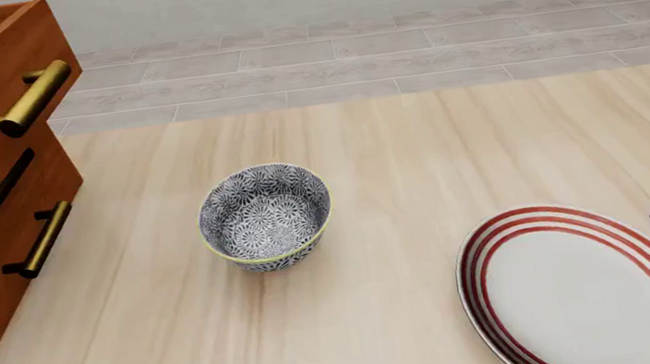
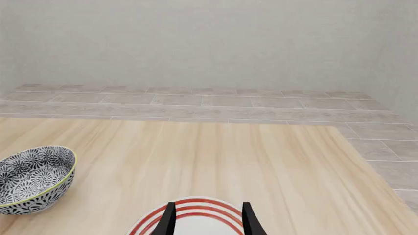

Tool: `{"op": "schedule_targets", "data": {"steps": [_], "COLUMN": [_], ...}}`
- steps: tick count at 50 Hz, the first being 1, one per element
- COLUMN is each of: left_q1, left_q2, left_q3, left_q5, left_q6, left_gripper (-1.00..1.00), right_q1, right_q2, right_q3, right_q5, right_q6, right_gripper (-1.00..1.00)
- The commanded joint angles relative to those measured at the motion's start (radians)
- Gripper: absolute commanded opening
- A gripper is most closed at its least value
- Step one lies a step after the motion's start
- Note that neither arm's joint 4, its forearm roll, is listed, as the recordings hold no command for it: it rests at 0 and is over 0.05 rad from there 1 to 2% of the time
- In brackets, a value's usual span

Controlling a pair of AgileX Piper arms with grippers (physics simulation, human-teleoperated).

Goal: Put the ketchup in the top drawer of the cabinet.

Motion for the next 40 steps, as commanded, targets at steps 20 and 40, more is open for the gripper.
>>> {"op": "schedule_targets", "data": {"steps": [20, 40], "left_q1": [0.006, 0.008], "left_q2": [0.074, 0.083], "left_q3": [0.041, 0.05], "left_q5": [-0.083, -0.108], "left_q6": [0.027, 0.041], "left_gripper": [-1.0, -1.0], "right_q1": [0.0, 0.0], "right_q2": [0.0, 0.0], "right_q3": [0.0, 0.0], "right_q5": [0.0, 0.0], "right_q6": [0.0, 0.0], "right_gripper": [1.0, 1.0]}}
